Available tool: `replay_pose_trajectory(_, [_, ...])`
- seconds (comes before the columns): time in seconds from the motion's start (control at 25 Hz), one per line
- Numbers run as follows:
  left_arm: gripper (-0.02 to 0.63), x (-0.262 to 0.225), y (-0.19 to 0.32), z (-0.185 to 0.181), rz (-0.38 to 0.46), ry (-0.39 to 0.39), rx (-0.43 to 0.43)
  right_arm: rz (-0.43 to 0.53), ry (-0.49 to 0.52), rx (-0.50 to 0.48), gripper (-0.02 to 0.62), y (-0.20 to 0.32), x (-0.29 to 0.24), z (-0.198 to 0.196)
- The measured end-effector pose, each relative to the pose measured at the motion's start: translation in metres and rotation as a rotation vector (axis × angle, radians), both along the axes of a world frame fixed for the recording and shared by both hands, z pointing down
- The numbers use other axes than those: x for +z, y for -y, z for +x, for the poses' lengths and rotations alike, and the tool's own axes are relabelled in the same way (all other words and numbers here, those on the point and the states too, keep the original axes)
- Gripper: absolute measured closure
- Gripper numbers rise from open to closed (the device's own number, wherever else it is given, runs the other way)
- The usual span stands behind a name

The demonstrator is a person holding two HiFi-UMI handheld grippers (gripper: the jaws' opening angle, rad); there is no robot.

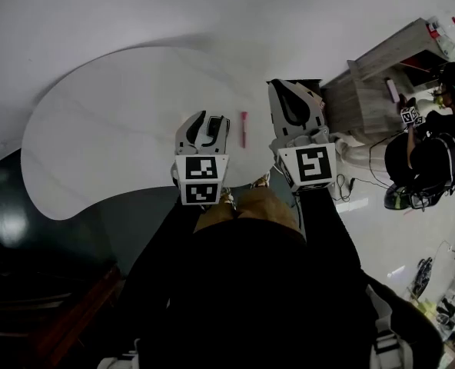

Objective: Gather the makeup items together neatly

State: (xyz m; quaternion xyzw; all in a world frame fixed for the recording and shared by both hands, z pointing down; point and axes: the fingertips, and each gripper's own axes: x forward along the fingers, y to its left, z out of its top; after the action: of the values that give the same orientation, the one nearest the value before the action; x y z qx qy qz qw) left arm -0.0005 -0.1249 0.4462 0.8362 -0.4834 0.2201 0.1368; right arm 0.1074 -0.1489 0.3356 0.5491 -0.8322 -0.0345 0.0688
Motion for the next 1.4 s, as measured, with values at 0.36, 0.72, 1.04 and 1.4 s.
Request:
replay_pose_trajectory(0.36, [0.442, -0.086, 0.007, -0.059, 0.320, 0.042, -0.007, 0.061, 0.012, -0.007, 0.568, -0.003, -0.020, -0.023])
replay_pose_trajectory(0.72, [0.442, -0.126, 0.012, -0.097, 0.508, 0.080, -0.020, 0.090, 0.002, 0.016, 0.568, -0.013, -0.031, -0.029])
replay_pose_trajectory(1.04, [0.572, -0.145, 0.019, -0.104, 0.566, 0.051, -0.068, 0.064, -0.013, 0.019, 0.568, -0.017, -0.024, -0.020])
replay_pose_trajectory(1.4, [0.591, -0.151, 0.023, -0.113, 0.575, 0.066, -0.098, 0.060, -0.036, 0.011, 0.569, -0.017, -0.019, -0.023])
